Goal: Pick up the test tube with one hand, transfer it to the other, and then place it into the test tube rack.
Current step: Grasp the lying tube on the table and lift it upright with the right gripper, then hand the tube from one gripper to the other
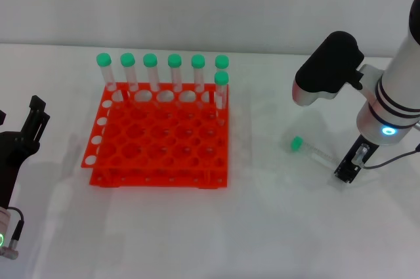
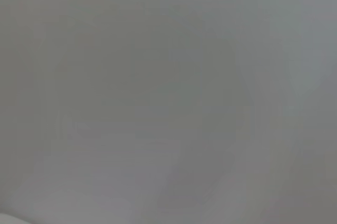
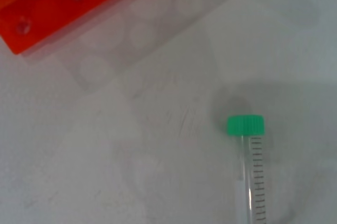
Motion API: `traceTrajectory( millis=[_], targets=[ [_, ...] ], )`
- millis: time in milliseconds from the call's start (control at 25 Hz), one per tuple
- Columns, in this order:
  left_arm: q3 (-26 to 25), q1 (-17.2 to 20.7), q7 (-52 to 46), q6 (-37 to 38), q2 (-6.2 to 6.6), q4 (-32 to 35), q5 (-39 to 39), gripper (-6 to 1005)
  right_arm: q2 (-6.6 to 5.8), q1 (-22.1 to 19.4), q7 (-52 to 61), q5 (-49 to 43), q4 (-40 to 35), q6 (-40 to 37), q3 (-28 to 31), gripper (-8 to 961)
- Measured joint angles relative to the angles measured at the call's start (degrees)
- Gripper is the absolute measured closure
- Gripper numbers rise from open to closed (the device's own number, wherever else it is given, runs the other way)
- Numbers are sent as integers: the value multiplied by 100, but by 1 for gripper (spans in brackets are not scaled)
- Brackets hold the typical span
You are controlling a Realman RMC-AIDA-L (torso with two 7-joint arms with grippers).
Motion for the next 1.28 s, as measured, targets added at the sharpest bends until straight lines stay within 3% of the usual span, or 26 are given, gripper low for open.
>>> traceTrajectory(
  millis=[240,400,600,840,960,1080,1280],
  targets=[
    [0,12,0,-3,0,0,0,125,-19,15,-1,1,-41,28,16,756],
    [0,37,-26,-32,-1,0,-4,125,-61,-307,-137,-25,-564,178,484,763],
    [1,91,-341,-179,6,26,109,125,-50,-1641,-883,378,-2268,235,1757,763],
    [9,96,-457,-562,25,47,469,125,-73,-3264,-2326,2329,-2995,-424,2674,762],
    [8,73,-491,-843,33,47,808,125,-72,-3892,-3564,3687,-2695,-794,2936,762],
    [10,29,-620,-1092,45,52,1224,125,-70,-4295,-5314,5246,-1856,-979,3065,762],
    [9,-61,-681,-1344,65,64,1843,125,-77,-4343,-7753,7228,112,-814,3353,763]
  ],
)
